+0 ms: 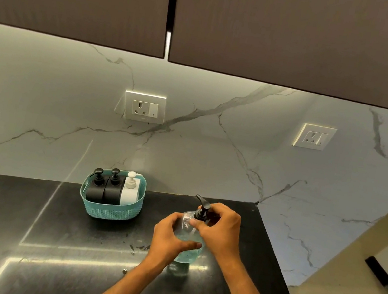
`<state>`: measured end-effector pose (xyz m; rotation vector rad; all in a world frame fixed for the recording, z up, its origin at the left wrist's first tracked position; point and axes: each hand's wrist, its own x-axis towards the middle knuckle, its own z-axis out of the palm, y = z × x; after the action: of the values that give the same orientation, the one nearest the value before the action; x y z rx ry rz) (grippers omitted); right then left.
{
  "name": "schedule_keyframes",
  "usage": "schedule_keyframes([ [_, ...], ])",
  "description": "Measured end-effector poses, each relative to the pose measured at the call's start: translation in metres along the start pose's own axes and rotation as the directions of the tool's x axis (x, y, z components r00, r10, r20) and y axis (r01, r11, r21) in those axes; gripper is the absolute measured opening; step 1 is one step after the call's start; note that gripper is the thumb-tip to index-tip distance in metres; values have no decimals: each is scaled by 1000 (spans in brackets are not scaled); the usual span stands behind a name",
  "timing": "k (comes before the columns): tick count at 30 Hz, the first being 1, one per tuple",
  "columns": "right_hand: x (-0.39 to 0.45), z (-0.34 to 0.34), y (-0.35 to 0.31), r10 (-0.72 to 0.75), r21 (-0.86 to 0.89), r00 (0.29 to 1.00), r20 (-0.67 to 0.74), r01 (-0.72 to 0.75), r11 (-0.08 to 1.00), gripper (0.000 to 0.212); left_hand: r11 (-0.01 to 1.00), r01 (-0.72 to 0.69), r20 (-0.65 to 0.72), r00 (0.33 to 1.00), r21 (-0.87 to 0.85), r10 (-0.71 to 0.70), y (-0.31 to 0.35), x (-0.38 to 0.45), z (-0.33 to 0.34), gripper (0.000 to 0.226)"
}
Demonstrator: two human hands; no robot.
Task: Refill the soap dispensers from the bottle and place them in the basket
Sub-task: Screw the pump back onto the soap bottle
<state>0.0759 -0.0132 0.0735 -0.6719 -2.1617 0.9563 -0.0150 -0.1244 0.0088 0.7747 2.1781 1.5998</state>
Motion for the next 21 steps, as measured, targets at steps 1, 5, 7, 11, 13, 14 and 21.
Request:
schedule_keyframes([
  [1,0,-1,1,-3,-8,1000,-22,3,1000,34,1000,-1,-2,1000,-1,1,1,1,3,62],
  [5,5,-6,7,-32,-13,999,-17,32,999,34,1000,-11,0,1000,-8,11,3,5,11,61],
  [7,8,-12,11,-40,35,999,18,39,999,34,1000,-9,5,1000,-11,9,4,7,15,60],
  [11,11,-21,17,-42,168,998,46,34,985,32,1000,-3,6,1000,-7,3,5,12,23,62],
  [13,11,-23,17,-34,227,999,37,25,974,32,1000,6,7,1000,-1,-6,4,14,26,63],
  [14,12,-24,17,-30,256,999,31,22,966,33,1000,11,9,1000,1,-11,4,15,28,63],
  [21,19,-29,24,-10,370,1000,17,3,929,31,1000,15,18,1000,2,-15,7,20,36,63],
])
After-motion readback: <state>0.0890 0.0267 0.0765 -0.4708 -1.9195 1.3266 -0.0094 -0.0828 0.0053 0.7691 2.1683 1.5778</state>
